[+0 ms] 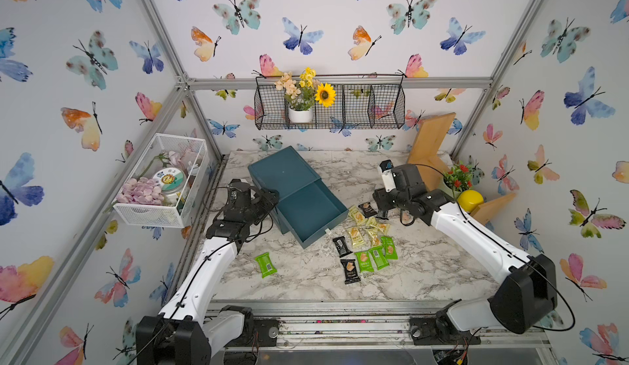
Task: Take the cookies out of the drawer
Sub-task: Close the drawer in the storage box.
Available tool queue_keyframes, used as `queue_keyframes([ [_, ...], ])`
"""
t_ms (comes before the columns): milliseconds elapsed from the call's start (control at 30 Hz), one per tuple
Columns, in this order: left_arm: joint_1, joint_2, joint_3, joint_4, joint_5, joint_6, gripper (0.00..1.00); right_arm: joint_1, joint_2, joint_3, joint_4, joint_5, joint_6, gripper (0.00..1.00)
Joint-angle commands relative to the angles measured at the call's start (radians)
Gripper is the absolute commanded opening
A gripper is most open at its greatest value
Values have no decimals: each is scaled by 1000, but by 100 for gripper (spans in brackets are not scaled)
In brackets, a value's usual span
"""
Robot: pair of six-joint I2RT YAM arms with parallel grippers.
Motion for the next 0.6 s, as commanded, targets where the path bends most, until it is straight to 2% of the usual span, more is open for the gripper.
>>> queue_keyframes([
  [0,5,14,-2,-92,2,17,55,95,-36,-62,-44,-41,-2,54],
  [167,5,20,-4,-88,7,14,54,260,-68,-113,-24,-69,86,54],
  [300,5,20,-8,-86,9,12,54,368,-78,-165,65,-69,140,54],
  [400,5,19,-14,-83,10,9,55,412,-63,-176,146,-61,153,55],
  [567,5,13,-21,-81,10,3,55,420,-11,-134,242,-57,155,54],
])
